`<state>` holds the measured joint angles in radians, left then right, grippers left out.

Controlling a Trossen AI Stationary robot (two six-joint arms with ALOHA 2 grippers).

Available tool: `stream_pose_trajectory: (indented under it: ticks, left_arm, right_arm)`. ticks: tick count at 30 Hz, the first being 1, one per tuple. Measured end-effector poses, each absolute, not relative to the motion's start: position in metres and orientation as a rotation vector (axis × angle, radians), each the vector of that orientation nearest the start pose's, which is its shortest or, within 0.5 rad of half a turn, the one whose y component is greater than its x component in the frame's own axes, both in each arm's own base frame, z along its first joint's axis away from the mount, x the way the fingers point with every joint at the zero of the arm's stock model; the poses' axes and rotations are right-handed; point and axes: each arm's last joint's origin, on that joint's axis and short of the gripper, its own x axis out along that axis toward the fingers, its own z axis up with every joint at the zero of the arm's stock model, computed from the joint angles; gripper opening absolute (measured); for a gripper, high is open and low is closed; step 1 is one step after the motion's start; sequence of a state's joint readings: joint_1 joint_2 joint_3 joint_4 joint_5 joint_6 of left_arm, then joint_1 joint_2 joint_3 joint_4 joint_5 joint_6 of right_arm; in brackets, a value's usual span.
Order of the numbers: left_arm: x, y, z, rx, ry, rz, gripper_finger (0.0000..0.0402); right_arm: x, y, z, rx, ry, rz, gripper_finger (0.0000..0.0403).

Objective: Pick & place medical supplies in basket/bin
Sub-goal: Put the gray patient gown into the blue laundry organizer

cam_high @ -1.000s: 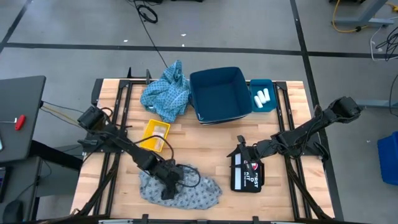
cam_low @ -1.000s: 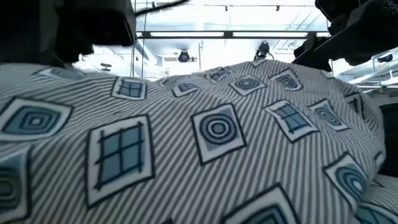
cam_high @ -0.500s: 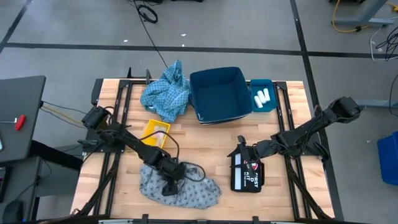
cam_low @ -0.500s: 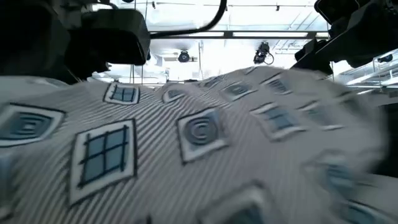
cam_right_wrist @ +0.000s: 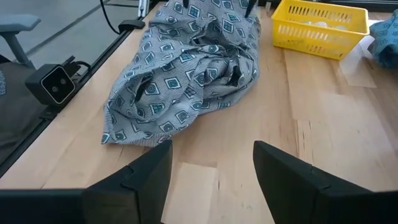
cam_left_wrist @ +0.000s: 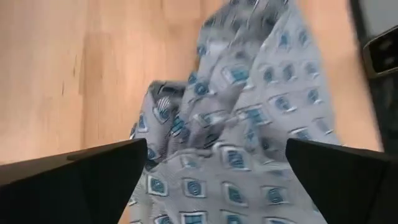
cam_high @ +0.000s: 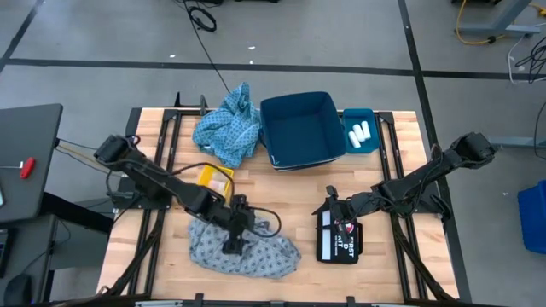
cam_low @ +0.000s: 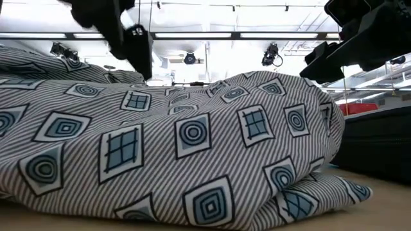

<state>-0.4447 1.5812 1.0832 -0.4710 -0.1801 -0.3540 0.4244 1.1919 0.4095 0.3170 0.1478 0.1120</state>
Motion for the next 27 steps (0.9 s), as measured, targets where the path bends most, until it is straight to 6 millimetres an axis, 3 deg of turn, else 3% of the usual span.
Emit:
stream_pose_trajectory:
  ticks: [11,15,20,27]
  left_arm:
    - [0.322,-0.071,0.190,-0.044,1.100,-0.196,0.0392]
    - [0.328,-0.055,0.178,-0.175,1.143,-0.358,0.0393]
    - [0.333,-0.047,0.167,-0.330,1.148,-0.585,0.0392]
    - [0.340,-0.026,0.146,-0.269,1.180,-0.484,0.0392]
  right_arm:
    - [0.206,0.088,0.174,-0.022,0.480,0.244,0.0233]
    - [0.205,0.089,0.174,-0.017,0.484,0.258,0.0233]
    - [0.205,0.089,0.173,-0.016,0.487,0.264,0.0233]
    - [0.205,0.089,0.173,-0.017,0.491,0.266,0.0233]
